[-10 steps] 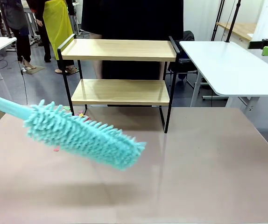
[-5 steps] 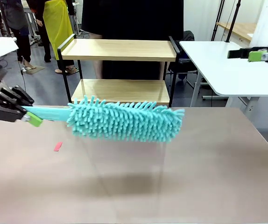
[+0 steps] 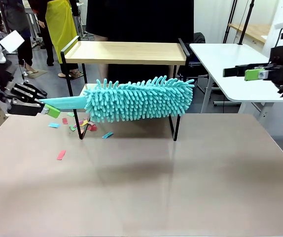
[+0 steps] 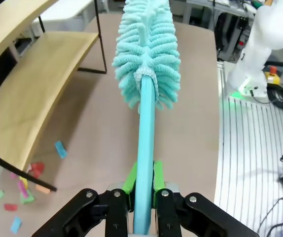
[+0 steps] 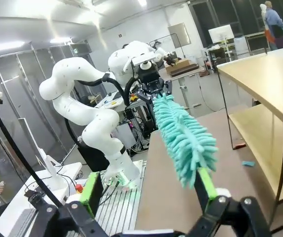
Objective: Clean the shelf.
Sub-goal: Hand the Duster back to the human.
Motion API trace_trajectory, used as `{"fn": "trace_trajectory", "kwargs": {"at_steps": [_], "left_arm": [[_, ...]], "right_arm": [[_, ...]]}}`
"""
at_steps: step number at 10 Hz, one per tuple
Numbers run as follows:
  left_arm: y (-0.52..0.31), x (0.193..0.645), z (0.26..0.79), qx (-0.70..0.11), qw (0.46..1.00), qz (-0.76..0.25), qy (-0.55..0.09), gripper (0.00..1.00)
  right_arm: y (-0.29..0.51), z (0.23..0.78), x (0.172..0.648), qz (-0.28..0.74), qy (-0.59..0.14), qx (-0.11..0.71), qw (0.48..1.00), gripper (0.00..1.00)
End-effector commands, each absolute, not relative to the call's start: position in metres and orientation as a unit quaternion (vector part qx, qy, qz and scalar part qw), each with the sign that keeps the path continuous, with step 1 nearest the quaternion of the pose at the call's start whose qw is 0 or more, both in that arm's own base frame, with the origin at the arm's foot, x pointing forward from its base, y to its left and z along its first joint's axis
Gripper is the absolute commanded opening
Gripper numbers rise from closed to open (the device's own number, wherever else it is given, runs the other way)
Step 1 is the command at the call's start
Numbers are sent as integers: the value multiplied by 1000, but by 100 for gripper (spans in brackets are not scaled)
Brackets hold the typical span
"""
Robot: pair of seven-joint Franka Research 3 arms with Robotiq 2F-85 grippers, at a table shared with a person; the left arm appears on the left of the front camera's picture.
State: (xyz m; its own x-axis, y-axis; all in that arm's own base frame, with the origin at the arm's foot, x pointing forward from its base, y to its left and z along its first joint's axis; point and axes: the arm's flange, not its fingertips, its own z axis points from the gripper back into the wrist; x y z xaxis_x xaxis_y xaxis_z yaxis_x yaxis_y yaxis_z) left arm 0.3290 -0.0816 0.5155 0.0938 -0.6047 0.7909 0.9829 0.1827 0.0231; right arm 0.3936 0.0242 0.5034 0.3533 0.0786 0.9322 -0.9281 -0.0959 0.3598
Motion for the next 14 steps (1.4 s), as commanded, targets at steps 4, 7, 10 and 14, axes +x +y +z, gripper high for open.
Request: {"fn": "trace_trajectory", "kwargs": {"at_steps": [4, 7, 10, 14], "left_arm": [[-85, 333, 508, -280, 676, -585, -349, 13], [-85, 333, 508, -280, 676, -585, -349, 13], [-85, 333, 508, -280, 676, -585, -349, 13], [-85, 333, 508, -280, 676, -585, -349, 13]], "right_arm": [[17, 508, 393, 444, -358, 593, 568, 100], [58, 479, 381, 448, -402, 585, 544, 100], [93, 468, 388, 434, -444, 578, 530, 100], [132, 455, 403, 441, -449, 589, 507, 100]]}}
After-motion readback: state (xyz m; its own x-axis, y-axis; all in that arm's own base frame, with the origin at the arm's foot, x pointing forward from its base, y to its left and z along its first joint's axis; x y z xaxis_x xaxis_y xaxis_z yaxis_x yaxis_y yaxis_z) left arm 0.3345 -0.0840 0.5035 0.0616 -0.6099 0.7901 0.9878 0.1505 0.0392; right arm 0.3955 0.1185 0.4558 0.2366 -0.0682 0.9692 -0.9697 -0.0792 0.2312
